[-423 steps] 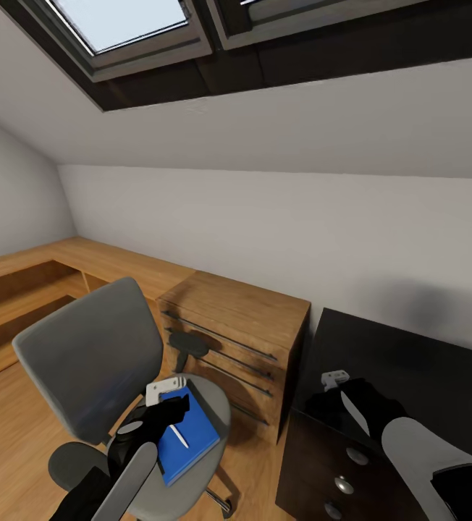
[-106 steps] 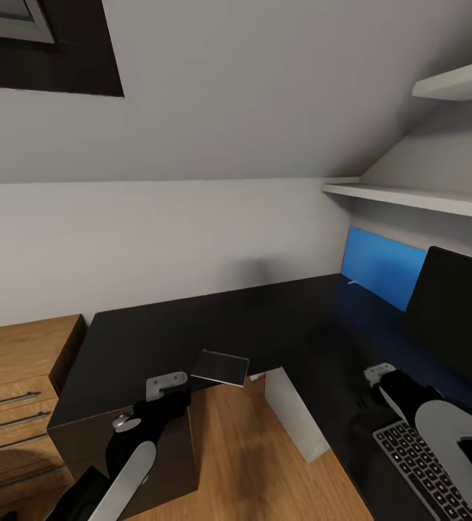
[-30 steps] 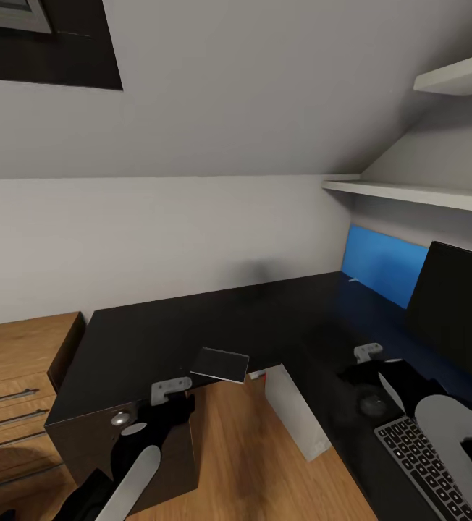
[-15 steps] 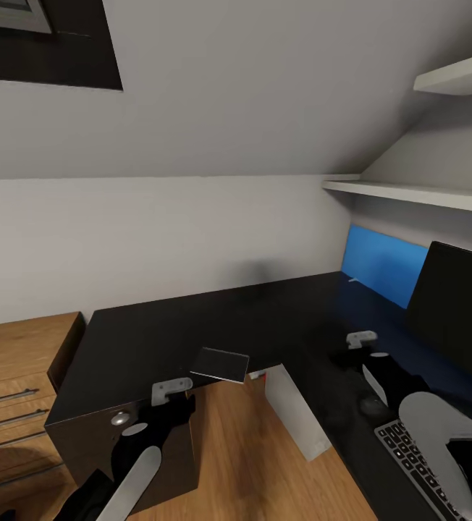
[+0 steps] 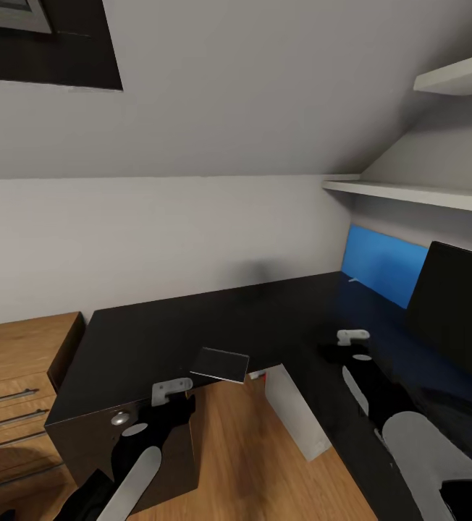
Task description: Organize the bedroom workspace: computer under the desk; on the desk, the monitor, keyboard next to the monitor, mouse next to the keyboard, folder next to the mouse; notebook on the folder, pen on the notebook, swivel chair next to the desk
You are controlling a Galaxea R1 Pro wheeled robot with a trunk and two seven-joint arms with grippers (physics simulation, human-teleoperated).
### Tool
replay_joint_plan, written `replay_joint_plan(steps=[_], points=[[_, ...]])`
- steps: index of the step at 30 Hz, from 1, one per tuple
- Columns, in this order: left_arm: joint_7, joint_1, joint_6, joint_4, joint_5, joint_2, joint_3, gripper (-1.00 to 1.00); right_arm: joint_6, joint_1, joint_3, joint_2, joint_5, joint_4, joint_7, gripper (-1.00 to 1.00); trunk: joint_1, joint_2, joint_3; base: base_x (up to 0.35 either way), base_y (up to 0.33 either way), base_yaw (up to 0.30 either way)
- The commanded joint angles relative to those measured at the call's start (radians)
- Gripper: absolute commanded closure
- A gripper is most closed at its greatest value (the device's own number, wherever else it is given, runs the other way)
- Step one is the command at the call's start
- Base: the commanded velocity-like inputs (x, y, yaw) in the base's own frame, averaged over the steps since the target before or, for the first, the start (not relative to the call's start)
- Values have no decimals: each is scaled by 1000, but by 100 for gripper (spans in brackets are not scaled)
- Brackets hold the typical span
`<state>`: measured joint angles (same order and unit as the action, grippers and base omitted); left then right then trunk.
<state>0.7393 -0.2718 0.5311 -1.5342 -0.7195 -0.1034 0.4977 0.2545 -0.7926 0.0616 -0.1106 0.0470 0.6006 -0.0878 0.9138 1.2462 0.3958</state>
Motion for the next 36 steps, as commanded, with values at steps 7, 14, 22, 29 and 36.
replay_joint_plan(steps=[7,14,22,29,36], points=[[9,-1,1,-1,-8,-1,2,-100,216,136,6,97,16,303,-192,-100,0,1,1,0,0,0],[9,-1,1,-1,-8,-1,2,-100,303,218,7,153,18,448,-209,-100,0,1,1,0,0,0],[9,-1,0,-1,-8,-2,2,-100,313,240,8,175,18,473,-212,-100,0,1,1,0,0,0],[9,-1,-3,20,-9,-5,1,-100,306,250,10,178,19,478,-211,-100,0,1,1,-3,0,128],[9,-1,-3,23,-9,-5,1,-100,305,251,11,178,19,478,-211,-100,0,1,1,-178,87,265]])
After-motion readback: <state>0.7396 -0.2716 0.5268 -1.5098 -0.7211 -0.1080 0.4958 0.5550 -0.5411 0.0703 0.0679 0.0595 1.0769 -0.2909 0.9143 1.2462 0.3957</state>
